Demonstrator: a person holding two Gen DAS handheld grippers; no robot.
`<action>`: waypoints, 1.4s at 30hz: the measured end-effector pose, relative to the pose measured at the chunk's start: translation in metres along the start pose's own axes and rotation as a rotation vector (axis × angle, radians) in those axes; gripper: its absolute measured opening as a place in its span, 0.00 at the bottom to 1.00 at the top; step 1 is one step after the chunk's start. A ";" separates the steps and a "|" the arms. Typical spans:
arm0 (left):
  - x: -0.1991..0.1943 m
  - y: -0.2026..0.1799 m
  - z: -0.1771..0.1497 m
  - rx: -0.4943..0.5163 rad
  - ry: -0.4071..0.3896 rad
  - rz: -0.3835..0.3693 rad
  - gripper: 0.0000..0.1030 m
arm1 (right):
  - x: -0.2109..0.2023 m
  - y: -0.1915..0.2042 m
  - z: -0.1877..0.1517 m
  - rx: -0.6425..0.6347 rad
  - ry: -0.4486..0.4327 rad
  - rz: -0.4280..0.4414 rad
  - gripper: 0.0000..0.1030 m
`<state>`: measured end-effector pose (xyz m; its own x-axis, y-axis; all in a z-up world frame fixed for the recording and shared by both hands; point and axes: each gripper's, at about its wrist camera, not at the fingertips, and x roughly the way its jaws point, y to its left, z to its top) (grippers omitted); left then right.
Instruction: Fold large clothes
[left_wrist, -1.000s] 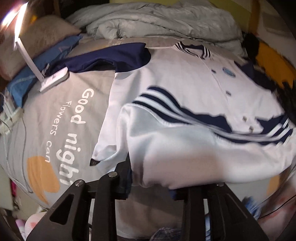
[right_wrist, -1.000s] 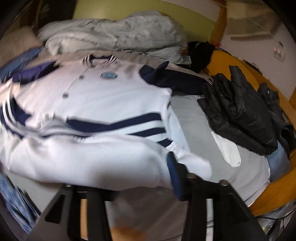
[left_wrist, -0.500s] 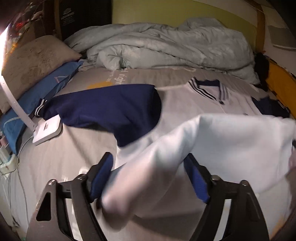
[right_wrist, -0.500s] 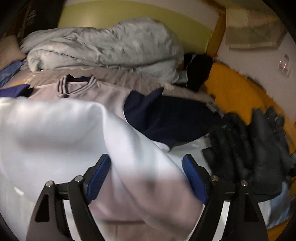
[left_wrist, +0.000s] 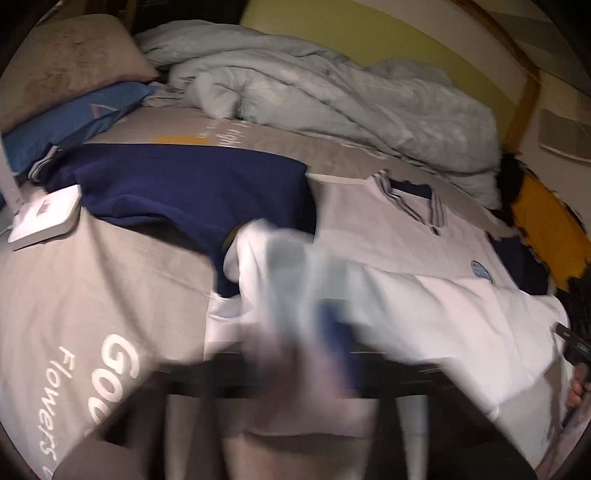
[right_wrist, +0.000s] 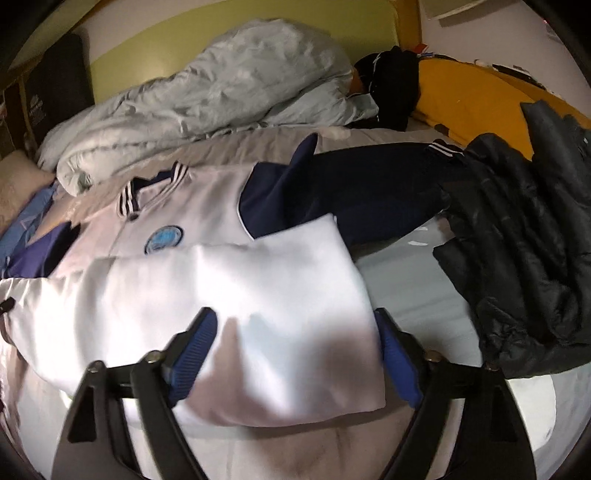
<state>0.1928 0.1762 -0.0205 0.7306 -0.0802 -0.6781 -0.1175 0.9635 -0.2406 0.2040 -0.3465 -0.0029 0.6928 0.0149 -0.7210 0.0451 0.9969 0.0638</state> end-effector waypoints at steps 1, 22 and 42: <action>-0.006 -0.004 -0.002 0.013 -0.021 0.014 0.09 | 0.002 0.001 -0.001 -0.010 -0.005 -0.014 0.06; -0.039 0.024 -0.022 -0.055 0.066 0.071 0.52 | -0.052 -0.009 -0.007 0.020 -0.158 -0.063 0.70; -0.005 -0.043 -0.039 0.120 0.122 0.088 0.24 | -0.028 0.062 -0.030 -0.232 -0.034 -0.002 0.94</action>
<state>0.1677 0.1257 -0.0336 0.6331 -0.0173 -0.7739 -0.0915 0.9911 -0.0970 0.1663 -0.2827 0.0004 0.7170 0.0145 -0.6970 -0.1179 0.9879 -0.1007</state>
